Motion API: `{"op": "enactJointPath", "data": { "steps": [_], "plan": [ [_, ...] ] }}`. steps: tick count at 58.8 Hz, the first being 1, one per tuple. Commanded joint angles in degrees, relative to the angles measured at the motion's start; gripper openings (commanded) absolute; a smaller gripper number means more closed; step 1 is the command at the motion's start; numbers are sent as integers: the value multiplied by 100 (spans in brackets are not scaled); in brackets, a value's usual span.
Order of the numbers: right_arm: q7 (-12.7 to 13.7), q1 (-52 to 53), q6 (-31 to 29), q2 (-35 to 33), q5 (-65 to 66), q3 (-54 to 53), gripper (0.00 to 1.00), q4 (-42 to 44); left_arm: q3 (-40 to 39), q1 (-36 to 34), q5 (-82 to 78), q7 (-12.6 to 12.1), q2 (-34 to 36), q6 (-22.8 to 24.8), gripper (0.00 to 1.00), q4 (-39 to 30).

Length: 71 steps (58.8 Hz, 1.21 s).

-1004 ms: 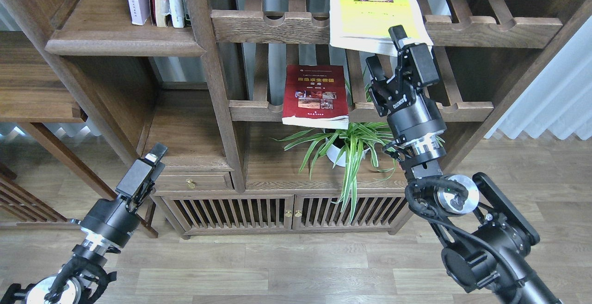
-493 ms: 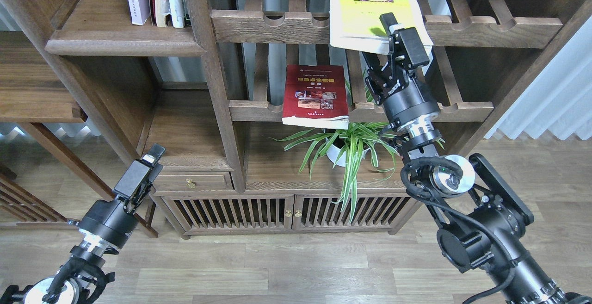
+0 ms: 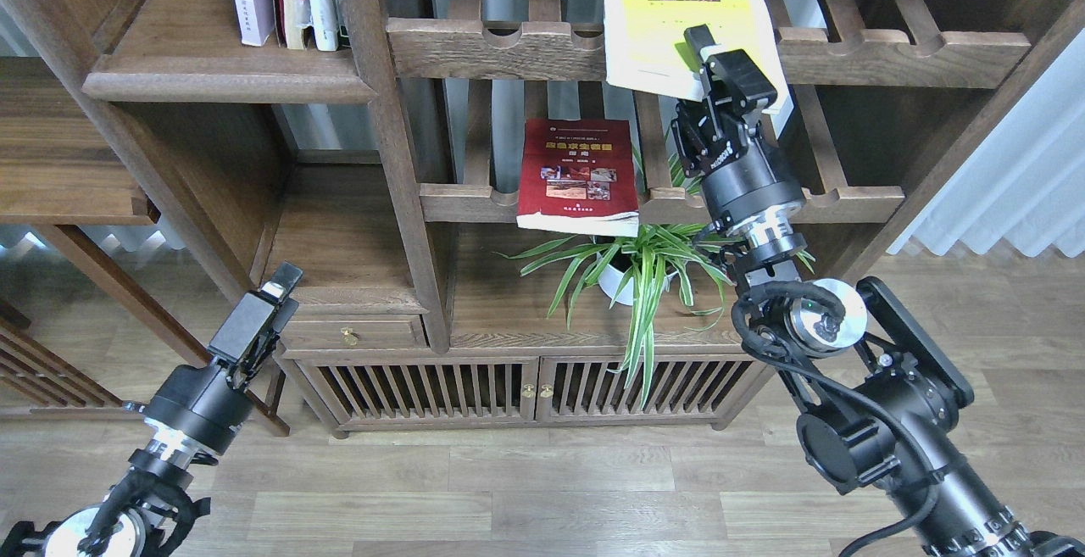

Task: Organize books on shelf
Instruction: 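Grasp the yellow book's lower edge and pull it off with right gripper, then lower the yellow book with the right gripper toward the left gripper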

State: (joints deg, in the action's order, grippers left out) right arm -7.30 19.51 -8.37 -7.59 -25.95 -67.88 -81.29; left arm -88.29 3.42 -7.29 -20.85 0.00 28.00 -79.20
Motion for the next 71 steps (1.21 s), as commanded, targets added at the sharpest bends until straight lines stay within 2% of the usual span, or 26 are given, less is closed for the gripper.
{"op": "enactJointPath", "data": {
  "steps": [1, 6, 14, 32, 43, 55, 71],
  "plan": [
    [27, -17, -95, -58, -6, -6, 3, -18, -4, 0, -1, 2, 0, 0, 99, 1],
    [53, -140, -411, -181, -6, -6, 3, -106, -4, 0, -1, 2, 0, 0, 100, 1],
    [132, -895, -1175, -612, -33, 29, 3, -607, 4, 0, 8, 19, 0, 0, 100, 1],
    [176, -1836, -1949, -920, -42, 47, 3, -1424, 13, 0, 8, 19, 0, 0, 100, 1],
    [370, -2539, -1963, -1429, -33, 240, 3, -1504, 13, 18, 17, 19, 0, 0, 100, 9],
    [370, -3409, -1963, -2097, -33, 258, 3, -1495, 66, 35, 69, 19, 0, 0, 100, 9],
    [361, -4412, -1963, -2414, -68, 144, 3, -1381, 84, 97, 69, 19, 0, 0, 100, 9]
  ]
}}
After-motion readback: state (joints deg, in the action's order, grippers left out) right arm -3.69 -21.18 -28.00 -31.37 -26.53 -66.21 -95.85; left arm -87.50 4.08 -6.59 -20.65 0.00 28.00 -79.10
